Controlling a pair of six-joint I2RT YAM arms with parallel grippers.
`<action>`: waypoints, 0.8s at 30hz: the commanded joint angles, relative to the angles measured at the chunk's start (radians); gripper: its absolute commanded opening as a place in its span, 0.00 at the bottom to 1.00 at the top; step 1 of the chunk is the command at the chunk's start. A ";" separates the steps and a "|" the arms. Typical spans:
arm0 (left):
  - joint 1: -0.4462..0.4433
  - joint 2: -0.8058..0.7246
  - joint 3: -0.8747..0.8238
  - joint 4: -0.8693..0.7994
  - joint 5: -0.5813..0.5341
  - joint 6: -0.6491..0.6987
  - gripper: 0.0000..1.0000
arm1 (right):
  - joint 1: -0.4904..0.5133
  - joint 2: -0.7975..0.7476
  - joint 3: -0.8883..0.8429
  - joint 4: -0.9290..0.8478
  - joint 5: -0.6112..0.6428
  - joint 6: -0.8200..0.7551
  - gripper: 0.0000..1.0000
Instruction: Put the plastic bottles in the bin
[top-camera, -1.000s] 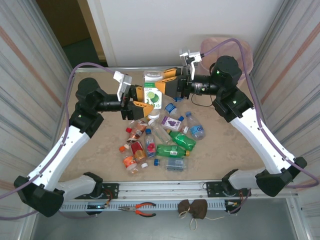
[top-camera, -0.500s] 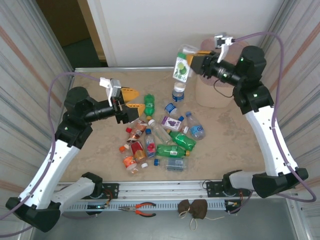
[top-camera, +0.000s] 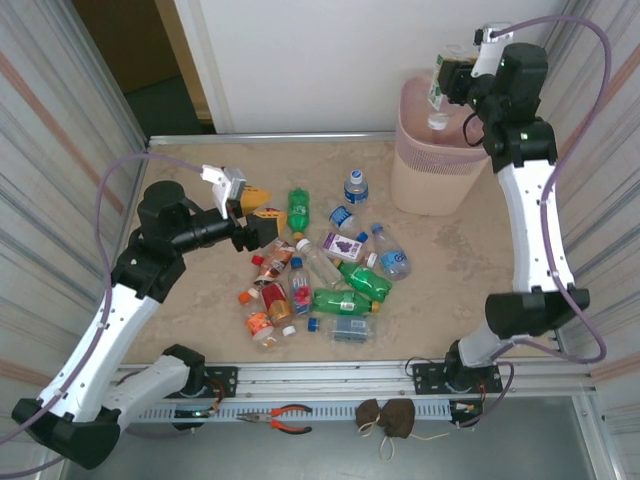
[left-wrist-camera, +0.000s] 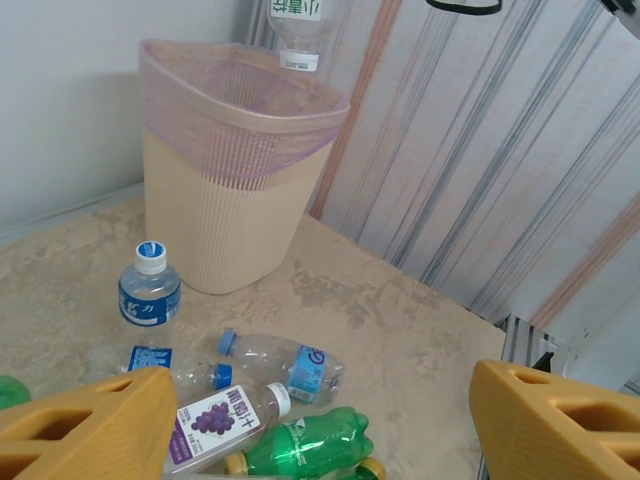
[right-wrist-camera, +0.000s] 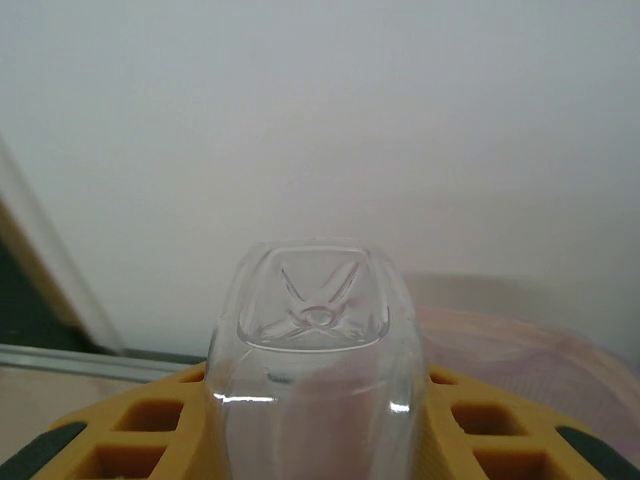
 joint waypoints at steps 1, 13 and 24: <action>0.009 -0.010 -0.017 0.013 -0.012 0.015 0.77 | -0.033 0.082 0.084 -0.076 0.132 -0.102 0.31; 0.014 -0.003 -0.041 0.046 -0.011 -0.001 0.77 | -0.111 0.427 0.384 -0.387 0.158 -0.097 0.30; 0.022 -0.008 -0.043 0.024 -0.014 0.009 0.77 | -0.123 0.613 0.417 -0.516 0.099 -0.052 0.29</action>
